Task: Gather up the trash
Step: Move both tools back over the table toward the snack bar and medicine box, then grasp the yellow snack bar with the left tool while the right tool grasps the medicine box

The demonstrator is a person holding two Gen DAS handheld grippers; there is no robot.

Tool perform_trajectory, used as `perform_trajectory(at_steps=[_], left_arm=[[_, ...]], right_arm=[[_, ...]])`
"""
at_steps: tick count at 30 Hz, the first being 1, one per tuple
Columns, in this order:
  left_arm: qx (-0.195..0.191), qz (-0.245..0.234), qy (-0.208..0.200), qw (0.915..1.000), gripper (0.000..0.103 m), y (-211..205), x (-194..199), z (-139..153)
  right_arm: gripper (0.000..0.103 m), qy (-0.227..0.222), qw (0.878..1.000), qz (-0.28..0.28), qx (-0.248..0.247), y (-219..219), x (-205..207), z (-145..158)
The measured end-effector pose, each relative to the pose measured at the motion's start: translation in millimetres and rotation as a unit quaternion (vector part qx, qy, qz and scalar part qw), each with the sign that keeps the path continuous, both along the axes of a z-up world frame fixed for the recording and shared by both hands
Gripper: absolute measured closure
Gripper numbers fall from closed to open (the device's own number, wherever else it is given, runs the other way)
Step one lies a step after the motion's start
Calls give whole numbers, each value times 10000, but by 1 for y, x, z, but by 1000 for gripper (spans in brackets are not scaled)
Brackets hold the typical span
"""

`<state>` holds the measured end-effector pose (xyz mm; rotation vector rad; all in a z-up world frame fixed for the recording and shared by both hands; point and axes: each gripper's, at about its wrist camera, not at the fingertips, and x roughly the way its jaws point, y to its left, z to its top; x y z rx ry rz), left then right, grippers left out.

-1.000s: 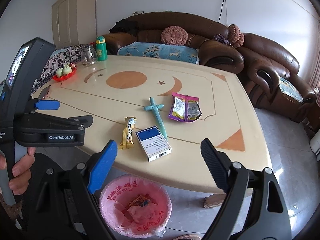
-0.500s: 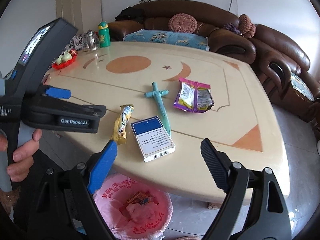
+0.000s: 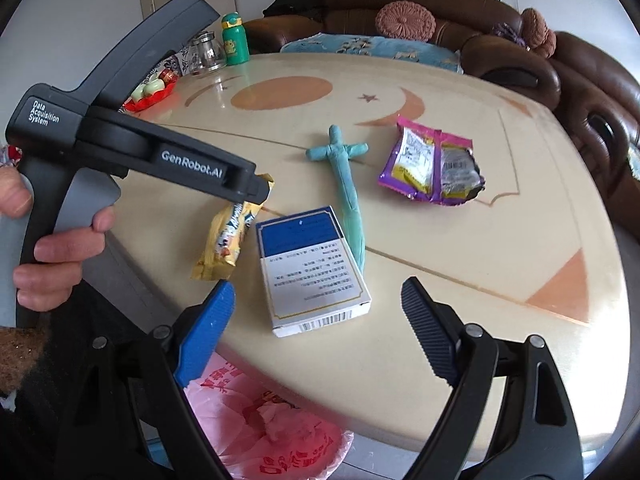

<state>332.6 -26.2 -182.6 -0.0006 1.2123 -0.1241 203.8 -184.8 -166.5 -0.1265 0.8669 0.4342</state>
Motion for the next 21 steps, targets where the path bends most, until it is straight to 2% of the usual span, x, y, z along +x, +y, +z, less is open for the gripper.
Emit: perform_trajectory(at_steps=[6,11,16,21], left_arm=[[39,97,145,9998,10,-1,14,-12],[-74,216,266,9994,10,2,21,-20],[-151,336,436,9984,11,7,28,-31],[-56,361,443,9983,13,7,29,-32]], right_arm=[[19,159,9997,198,69,-1,7,-11],[19,178,9993,302,156,1,9,-17],[19,162,9995,270,67,4,12,-24],[19,204,9992,345,-50,10,13,-33]])
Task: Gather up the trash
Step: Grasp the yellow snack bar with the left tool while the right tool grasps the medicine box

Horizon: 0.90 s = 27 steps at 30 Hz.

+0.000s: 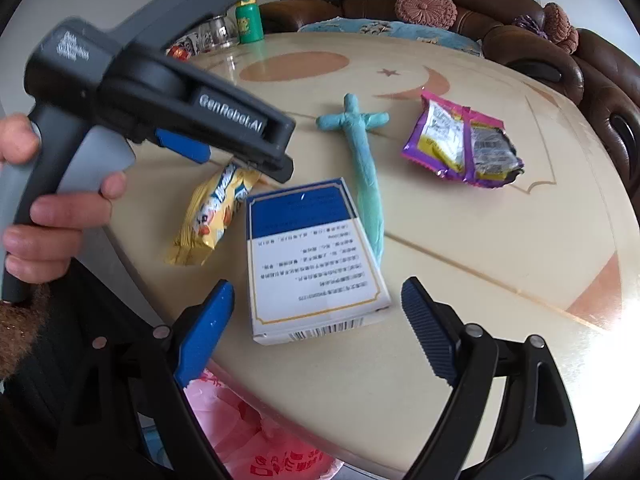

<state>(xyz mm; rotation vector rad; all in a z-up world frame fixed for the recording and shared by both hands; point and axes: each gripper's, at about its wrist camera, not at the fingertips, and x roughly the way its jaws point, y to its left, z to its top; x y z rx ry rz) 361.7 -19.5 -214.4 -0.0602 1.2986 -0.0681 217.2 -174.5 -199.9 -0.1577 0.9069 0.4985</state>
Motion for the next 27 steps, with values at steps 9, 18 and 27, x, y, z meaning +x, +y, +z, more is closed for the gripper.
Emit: perform_trajectory(at_steps=[9,18,27], left_arm=[[286,21,-46,9996,29,-6,-8,2],[277,-55,24,9996,40,-12,-18,5],[360,-26,95,9993,55,-13,-14,8]], right_arm=[[27,-279,9996,-19,15,5,-10,-3],[40,-426,9989,-182,-40,9,-14,-3],[40,-553,9978,-345,-131,11,-20,2]])
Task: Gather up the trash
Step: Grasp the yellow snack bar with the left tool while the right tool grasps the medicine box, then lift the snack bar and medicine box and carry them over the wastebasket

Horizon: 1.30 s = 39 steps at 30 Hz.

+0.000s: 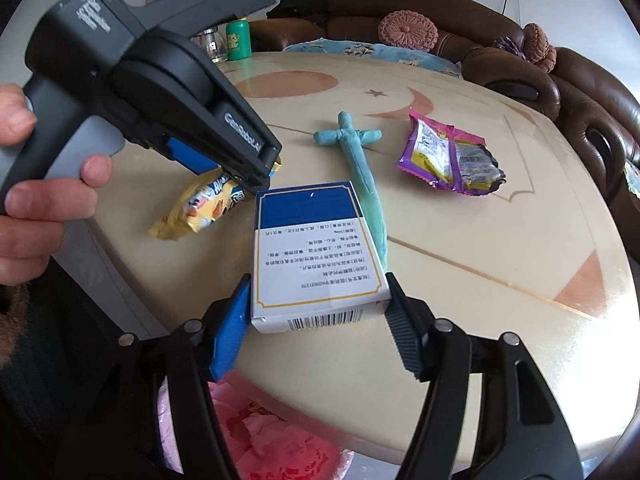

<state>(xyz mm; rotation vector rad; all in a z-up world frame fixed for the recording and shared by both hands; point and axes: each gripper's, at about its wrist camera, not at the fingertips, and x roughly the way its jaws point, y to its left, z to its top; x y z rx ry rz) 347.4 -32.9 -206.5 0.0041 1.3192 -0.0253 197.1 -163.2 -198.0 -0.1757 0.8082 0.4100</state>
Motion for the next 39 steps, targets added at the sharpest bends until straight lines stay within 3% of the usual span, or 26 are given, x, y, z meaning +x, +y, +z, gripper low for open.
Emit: perform_trajectory(at_steps=[6,8,20,39], left_arm=[[26,-74,-9,10000,69,-1,0,2],[-18,-108,-5,9999,79,-2,-1,3],[-168,-558,-431,9974,79,-6,-21,15],[16,-835,-1077,9907,79,9,-71,54]], right_arm=[[40,-34,10000,-77,15,-3,1,1],[40,-35,9999,-121,10,-4,0,2],[40,-198,9995,-228,39,-9,-2,7],[40,-607,9969,-462,-190,-2,-12,39]])
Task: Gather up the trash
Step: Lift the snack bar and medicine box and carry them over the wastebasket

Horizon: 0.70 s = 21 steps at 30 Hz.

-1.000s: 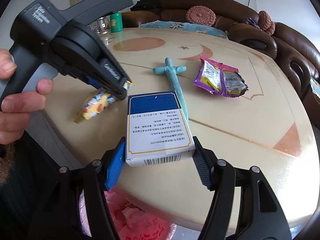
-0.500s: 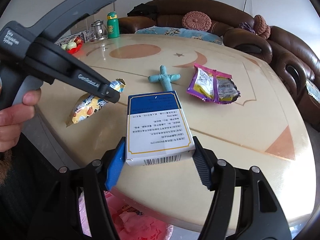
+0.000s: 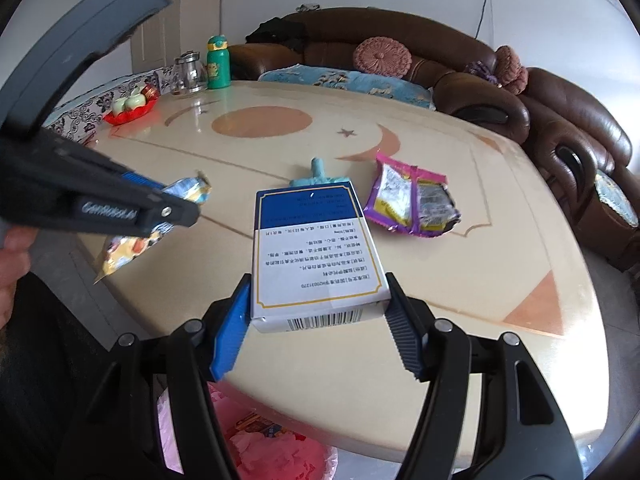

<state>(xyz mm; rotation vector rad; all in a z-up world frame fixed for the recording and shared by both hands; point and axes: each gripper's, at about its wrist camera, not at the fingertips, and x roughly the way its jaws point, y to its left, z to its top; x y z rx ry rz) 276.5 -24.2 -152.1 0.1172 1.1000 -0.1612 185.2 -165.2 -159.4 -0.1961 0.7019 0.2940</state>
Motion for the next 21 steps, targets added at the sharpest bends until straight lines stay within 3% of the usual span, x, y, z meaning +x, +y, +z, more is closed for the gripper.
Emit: perform_trajectory(at_steps=[11,21], left_arm=[[-65,-6,-285,9996,79,10,-44,30],[-163,-59,-701,9974,79,20,-97,70]], right_arm=[[40,-333,9990,-288,-124,4,-23,45],[40,-685,9968,-405,-124,12,-75,96]])
